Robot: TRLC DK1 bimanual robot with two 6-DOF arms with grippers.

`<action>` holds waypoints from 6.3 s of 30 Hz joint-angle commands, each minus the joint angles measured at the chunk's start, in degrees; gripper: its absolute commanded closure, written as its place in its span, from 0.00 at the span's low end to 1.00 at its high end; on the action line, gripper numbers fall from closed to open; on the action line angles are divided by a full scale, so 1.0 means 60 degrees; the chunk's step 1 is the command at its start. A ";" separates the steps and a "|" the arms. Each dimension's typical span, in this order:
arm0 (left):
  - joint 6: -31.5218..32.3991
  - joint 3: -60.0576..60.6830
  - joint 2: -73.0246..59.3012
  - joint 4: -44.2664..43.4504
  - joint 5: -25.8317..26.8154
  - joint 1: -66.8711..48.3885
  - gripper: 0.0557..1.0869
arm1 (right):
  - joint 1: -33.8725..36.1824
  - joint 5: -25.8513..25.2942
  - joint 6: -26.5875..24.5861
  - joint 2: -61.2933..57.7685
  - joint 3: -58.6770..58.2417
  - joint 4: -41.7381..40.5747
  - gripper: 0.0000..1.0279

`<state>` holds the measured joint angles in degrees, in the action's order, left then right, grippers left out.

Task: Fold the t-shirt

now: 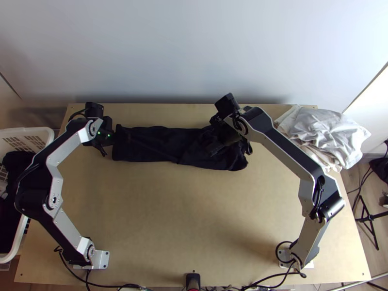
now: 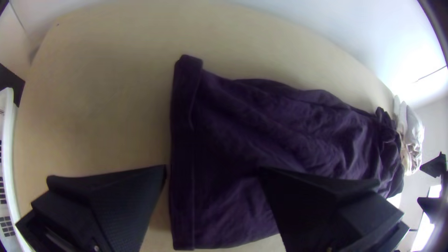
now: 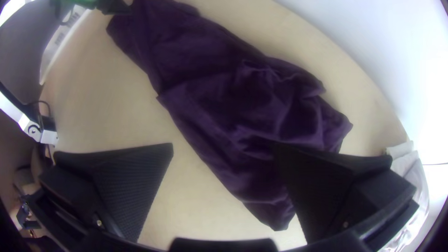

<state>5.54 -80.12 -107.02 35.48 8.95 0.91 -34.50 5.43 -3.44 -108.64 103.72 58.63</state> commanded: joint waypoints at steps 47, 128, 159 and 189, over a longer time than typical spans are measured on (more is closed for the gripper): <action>0.0746 -0.1999 0.0991 0.0634 0.1262 -0.1382 0.97 | -0.0256 0.0428 -0.0041 -0.1976 -0.0954 -0.1203 0.04; 0.0937 -0.2511 -0.0444 -0.0069 0.2009 -0.5117 0.05 | 0.1033 0.1439 0.0237 0.0939 -0.2023 -0.0836 0.04; 0.0248 -0.4650 -0.3506 0.0106 0.1511 -0.5322 0.05 | 0.1751 0.1468 -0.0334 0.2902 -0.4733 -0.1862 0.04; 0.0204 -0.4709 -0.2539 0.1059 0.1614 -0.5410 0.05 | -0.0783 -0.1081 -0.4495 0.2360 -0.8600 -0.7912 0.04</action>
<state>6.61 -107.77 -122.30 41.82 18.65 -31.51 -37.54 -0.25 -28.03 -92.01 56.47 16.80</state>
